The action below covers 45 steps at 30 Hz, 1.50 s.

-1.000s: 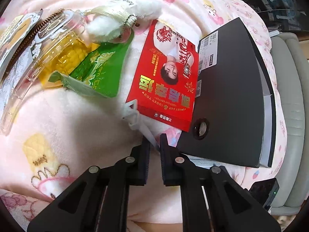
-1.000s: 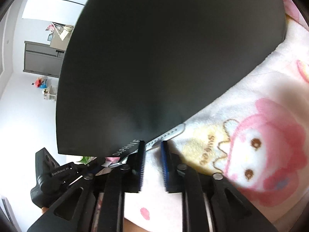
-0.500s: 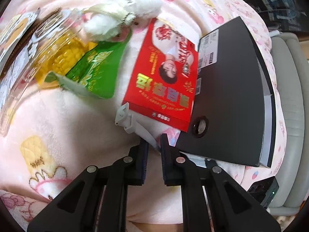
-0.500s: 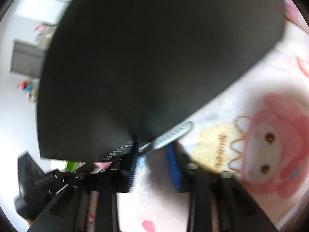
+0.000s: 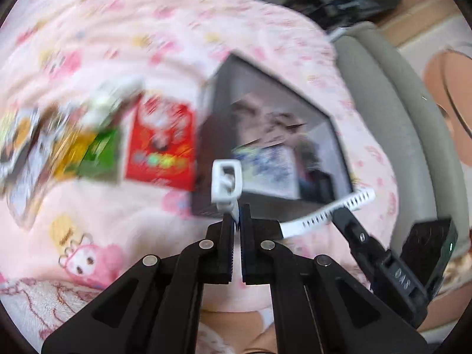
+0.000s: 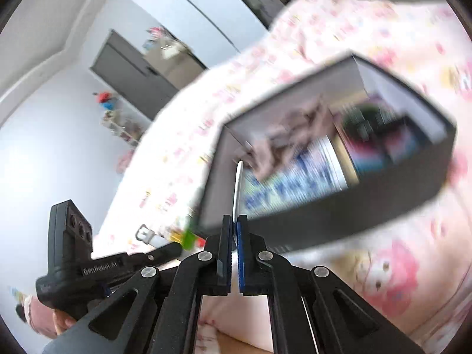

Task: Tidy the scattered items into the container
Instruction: 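Lift the white watch and carry it over the shoebox with the right gripper, then lower the watch into the shoebox and open the right gripper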

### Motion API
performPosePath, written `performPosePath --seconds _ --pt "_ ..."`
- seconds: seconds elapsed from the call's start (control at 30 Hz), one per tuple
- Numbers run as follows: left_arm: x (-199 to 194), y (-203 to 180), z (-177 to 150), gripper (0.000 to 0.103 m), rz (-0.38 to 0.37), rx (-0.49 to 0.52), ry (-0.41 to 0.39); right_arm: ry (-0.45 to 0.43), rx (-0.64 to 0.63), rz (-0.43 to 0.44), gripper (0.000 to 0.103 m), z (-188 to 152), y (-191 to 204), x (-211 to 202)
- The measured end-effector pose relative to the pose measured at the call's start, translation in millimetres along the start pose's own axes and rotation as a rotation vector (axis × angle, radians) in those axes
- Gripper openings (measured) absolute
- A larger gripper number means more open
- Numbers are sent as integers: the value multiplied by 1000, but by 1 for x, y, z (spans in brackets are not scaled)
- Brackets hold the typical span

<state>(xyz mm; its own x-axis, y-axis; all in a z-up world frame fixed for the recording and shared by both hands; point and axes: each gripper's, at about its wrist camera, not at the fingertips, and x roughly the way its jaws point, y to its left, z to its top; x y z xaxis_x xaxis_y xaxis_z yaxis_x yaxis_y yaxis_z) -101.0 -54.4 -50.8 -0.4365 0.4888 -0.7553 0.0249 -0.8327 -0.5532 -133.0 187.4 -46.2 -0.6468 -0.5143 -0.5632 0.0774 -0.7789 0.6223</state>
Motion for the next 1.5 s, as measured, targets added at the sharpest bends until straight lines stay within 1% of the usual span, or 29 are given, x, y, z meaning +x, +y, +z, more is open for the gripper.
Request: performPosePath --seconds 0.07,0.1,0.13,0.17,0.2,0.27,0.33,0.37,0.4,0.47,0.53,0.57,0.63,0.67,0.73,0.77,0.8,0.87,0.93,1.0,1.03,1.1,1.13,1.17,1.23,1.27,1.33,1.47,1.5 --pt "-6 -23 12 1 -1 49 -37 -20 -22 17 2 2 -10 -15" --pt "-10 -34 17 1 -1 63 -48 -32 -45 18 2 15 -9 -16" --pt "-6 -43 23 1 -2 72 -58 -35 -72 11 2 22 0 -27" --pt "-1 -50 30 1 -8 81 -66 -34 -92 -1 2 29 -1 -26" --pt "10 -57 38 1 -9 92 -71 -27 -112 -23 2 34 -2 -16" --pt "29 -69 48 1 27 118 -71 -2 -134 -74 2 58 -12 -9" --pt "51 -77 55 1 70 134 -36 28 -138 -116 2 71 -26 4" --pt "67 -77 58 1 84 134 -9 64 -140 -146 2 75 -35 8" --pt "82 -74 61 1 96 132 16 85 -136 -160 2 78 -39 5" --pt "106 -71 60 1 140 141 68 136 -91 -184 2 70 -66 20" --pt "124 -70 56 1 189 162 104 206 -9 -213 2 60 -87 31" --pt "130 -71 54 1 218 174 116 244 29 -221 2 56 -95 36" --pt "135 -73 51 2 283 213 128 264 39 -252 3 57 -99 35" --pt "136 -74 51 3 308 237 142 264 26 -274 3 58 -97 34" --pt "132 -71 56 9 310 256 144 255 -5 -303 5 60 -91 32" --pt "127 -70 58 18 303 254 141 245 -20 -312 6 61 -88 31" --pt "121 -69 60 31 300 251 139 229 -35 -324 7 63 -86 28" --pt "108 -66 64 40 301 245 114 190 -62 -357 9 66 -81 16" --pt "99 -68 67 40 314 270 91 153 -107 -396 18 70 -75 10" --pt "91 -73 70 40 334 305 58 130 -141 -428 18 73 -68 6" --pt "90 -78 72 40 349 329 41 119 -181 -460 18 79 -62 8" --pt "95 -85 76 38 354 371 44 65 -287 -548 18 84 -49 17" --pt "103 -90 78 37 347 384 61 57 -345 -596 18 84 -43 26" --pt "110 -93 79 35 334 389 79 88 -384 -603 18 81 -39 38" --pt "128 -97 79 35 304 393 130 148 -358 -512 18 74 -37 46" --pt "138 -97 76 35 308 405 155 183 -338 -448 18 69 -37 48" --pt "150 -93 71 35 329 408 170 222 -326 -377 18 62 -36 48" --pt "165 -81 63 35 282 346 232 317 -272 -361 19 53 -50 59" --pt "168 -81 63 35 298 352 228 339 -252 -351 19 52 -53 64"
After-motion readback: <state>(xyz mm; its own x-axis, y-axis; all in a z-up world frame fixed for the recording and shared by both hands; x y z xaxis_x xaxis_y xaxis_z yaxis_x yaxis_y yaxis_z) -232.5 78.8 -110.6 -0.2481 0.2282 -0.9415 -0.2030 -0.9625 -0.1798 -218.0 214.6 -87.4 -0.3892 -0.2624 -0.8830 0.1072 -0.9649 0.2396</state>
